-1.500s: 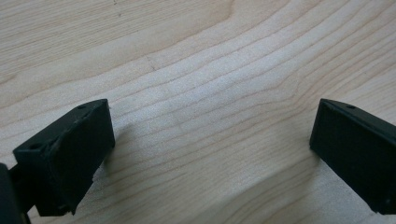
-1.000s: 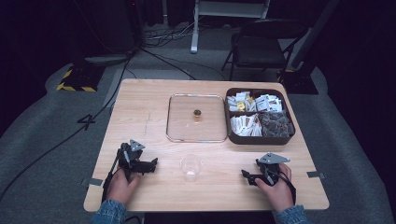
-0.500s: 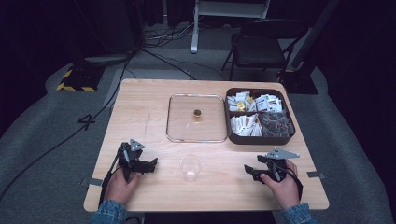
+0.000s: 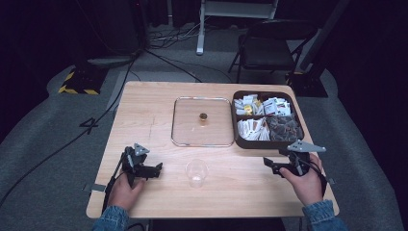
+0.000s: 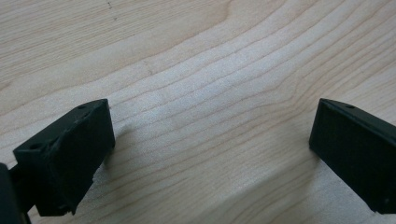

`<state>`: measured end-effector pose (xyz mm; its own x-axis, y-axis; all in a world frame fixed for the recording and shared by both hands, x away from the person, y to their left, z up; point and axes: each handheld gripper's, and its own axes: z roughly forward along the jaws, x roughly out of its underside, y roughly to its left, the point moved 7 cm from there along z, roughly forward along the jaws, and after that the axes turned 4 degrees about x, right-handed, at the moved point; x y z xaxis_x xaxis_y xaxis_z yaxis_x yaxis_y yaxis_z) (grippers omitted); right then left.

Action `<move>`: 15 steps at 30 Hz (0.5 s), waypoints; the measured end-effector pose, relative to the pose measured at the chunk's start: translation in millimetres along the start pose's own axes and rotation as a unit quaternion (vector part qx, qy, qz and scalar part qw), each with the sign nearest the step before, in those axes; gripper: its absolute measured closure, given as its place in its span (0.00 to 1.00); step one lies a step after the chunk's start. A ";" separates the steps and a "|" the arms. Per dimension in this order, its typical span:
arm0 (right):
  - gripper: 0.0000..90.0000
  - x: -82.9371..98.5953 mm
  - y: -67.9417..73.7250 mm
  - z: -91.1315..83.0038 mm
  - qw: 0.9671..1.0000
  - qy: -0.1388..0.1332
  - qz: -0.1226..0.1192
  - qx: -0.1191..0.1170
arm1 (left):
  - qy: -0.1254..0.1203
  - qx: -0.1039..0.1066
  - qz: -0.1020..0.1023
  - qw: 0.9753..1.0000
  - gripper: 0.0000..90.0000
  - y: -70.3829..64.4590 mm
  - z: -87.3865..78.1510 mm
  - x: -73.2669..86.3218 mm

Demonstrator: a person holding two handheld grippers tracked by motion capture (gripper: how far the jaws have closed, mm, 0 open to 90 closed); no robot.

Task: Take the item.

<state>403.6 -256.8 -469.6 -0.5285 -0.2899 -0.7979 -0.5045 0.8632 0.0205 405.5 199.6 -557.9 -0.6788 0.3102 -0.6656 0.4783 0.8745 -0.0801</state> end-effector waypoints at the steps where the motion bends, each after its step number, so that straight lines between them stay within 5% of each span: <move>1: 0.27 -8.0 -5.2 -3.1 1.000 -0.007 0.000 0.005 | 0.000 0.000 0.000 1.000 0.00 0.0 0.0 0.0; 15: 0.49 -52.1 -45.2 -5.0 1.000 -0.011 0.002 0.019 | 0.001 -0.002 0.003 1.000 0.01 0.3 -0.2 0.0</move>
<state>450.5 -282.8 -426.0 -0.5150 -0.2780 -0.8109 -0.4756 0.8797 0.0004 405.6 199.9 -557.8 -0.6770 0.3152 -0.6650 0.4793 0.8745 -0.0735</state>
